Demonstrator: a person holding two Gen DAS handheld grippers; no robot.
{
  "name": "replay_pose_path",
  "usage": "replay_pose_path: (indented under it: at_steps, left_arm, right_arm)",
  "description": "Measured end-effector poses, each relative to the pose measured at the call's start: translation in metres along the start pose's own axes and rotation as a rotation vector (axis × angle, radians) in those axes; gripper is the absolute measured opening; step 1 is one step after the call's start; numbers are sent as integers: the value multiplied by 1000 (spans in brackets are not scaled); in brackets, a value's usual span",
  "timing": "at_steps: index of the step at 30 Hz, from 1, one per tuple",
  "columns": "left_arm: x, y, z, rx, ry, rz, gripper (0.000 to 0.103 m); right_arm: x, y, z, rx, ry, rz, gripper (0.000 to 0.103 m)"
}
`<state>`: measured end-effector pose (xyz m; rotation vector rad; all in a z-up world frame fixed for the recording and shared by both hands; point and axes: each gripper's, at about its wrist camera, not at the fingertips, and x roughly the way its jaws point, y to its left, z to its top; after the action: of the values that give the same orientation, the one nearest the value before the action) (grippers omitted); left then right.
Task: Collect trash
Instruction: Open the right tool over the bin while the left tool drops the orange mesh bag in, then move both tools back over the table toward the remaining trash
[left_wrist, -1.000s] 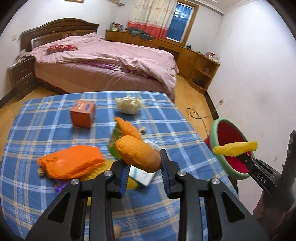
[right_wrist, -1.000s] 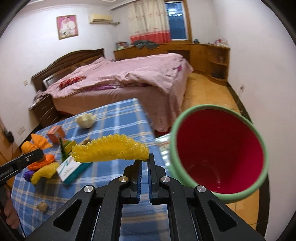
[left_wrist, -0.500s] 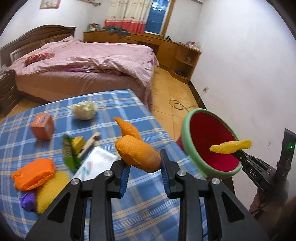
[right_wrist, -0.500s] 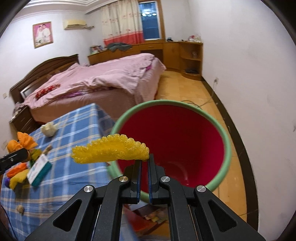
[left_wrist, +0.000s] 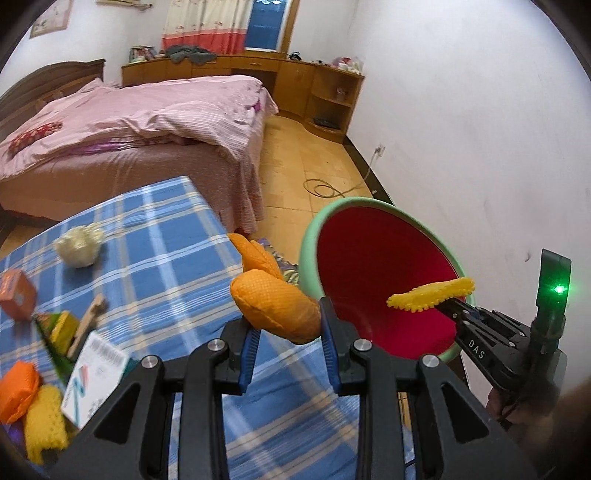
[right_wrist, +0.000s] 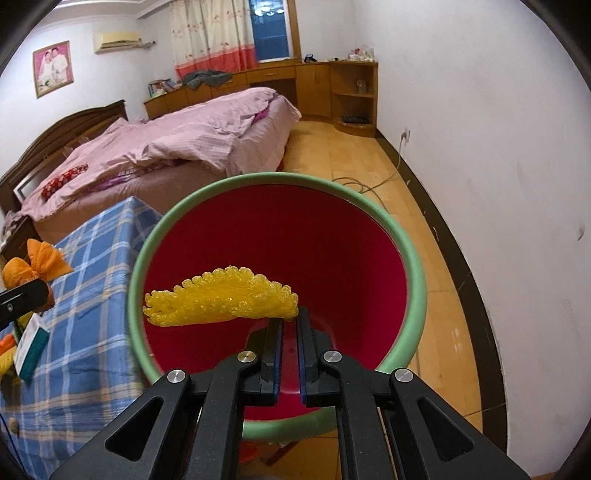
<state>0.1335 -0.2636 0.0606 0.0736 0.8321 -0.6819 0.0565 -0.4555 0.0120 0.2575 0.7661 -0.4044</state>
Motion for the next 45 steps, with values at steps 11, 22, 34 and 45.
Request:
replay_pose_path:
  at_steps: [11, 22, 34, 45]
  left_arm:
    - [36, -28, 12, 51, 34, -33, 31]
    - [62, -57, 19, 108, 76, -88, 32]
    - [69, -70, 18, 131, 109, -78, 52]
    - [33, -48, 1, 68, 92, -41, 52]
  right_arm:
    - [6, -17, 5, 27, 5, 17, 28]
    - [-6, -40, 2, 83, -22, 39, 43]
    - [-20, -51, -3, 112, -51, 62, 52]
    - [-37, -41, -6, 123, -67, 102, 52]
